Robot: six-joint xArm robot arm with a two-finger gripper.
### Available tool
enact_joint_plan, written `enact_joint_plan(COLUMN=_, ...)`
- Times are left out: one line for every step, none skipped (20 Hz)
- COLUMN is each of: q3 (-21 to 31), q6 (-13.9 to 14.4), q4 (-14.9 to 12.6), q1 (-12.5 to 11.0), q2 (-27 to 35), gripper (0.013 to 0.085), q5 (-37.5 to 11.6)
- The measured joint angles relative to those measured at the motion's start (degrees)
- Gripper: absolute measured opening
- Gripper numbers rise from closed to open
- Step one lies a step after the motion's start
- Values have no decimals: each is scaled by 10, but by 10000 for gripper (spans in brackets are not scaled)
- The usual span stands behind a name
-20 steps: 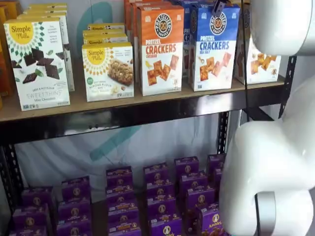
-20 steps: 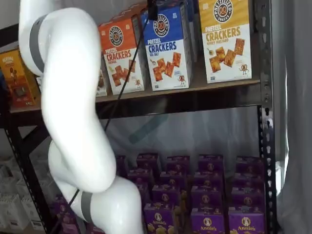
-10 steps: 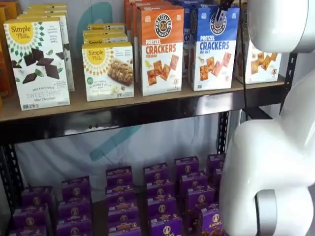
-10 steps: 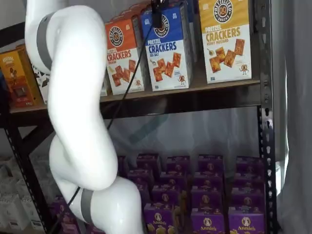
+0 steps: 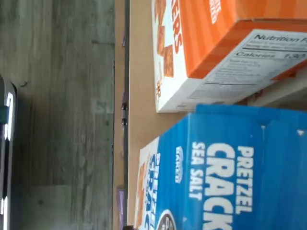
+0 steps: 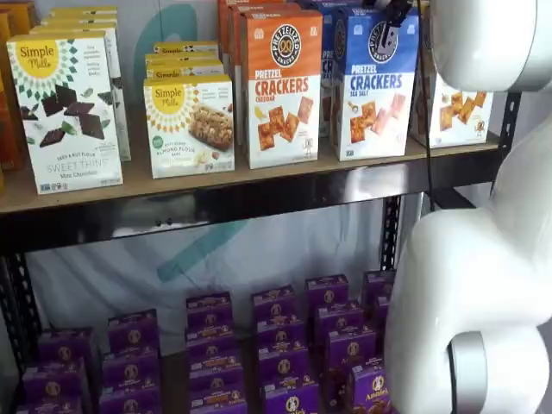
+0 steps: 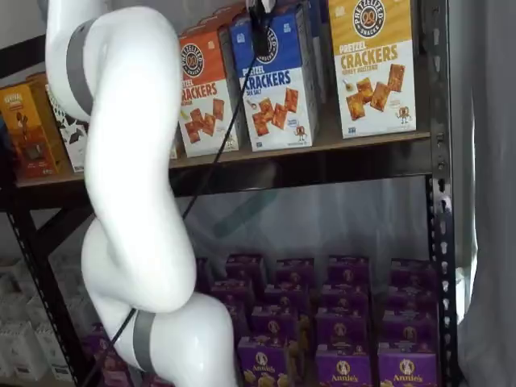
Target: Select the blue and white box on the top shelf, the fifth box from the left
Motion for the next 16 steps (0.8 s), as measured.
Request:
enact_joint_plan(q3=2, q6=1, q4=0, q1=1, q2=-1, gripper=850, q5=1)
enact_joint_plan(q3=2, q6=2, q4=1, q1=2, q2=-1, gripper=850, q5=2)
enact_joint_plan(q3=3, q6=2, q4=2, q1=2, q2=-1, gripper=850, q5=4)
enact_joint_plan(q3=2, q6=3, q4=5, q1=1, q2=-1, gripper=810, q5=7)
enact_joint_plan(q3=2, q6=3, q4=8, q1=0, q2=-1, gripper=770, q5=8)
enact_joint_plan(q3=2, q6=4, q4=10, q1=0, q2=-1, gripper=730, q5=9)
enact_joint_plan(q3=3, q6=4, q4=11, q1=0, q2=-1, gripper=730, q5=9)
enact_joint_plan(q3=3, q6=4, q4=12, q1=0, q2=-2, gripper=690, q5=9)
enact_joint_plan(q3=3, q6=4, q4=13, q1=-1, q2=-2, gripper=690, q5=9)
enact_joint_plan(q3=4, q6=4, q4=13, q1=-1, q2=-3, gripper=690, q5=9)
enact_joint_plan(q3=4, q6=4, q4=13, q1=-1, q2=-4, gripper=690, q5=9)
enact_joint_plan(q3=4, q6=4, q4=14, q1=-1, q2=-4, gripper=690, q5=9)
enact_joint_plan(q3=4, q6=4, q4=15, q1=-1, q2=-4, gripper=690, q5=10)
enact_joint_plan(q3=4, q6=4, q4=15, q1=-2, q2=-5, gripper=650, q5=10)
enact_joint_plan(q3=4, q6=4, q4=15, q1=-2, q2=-5, gripper=650, q5=10)
enact_joint_plan(q3=4, q6=4, q4=16, q1=-2, q2=-5, gripper=610, q5=11)
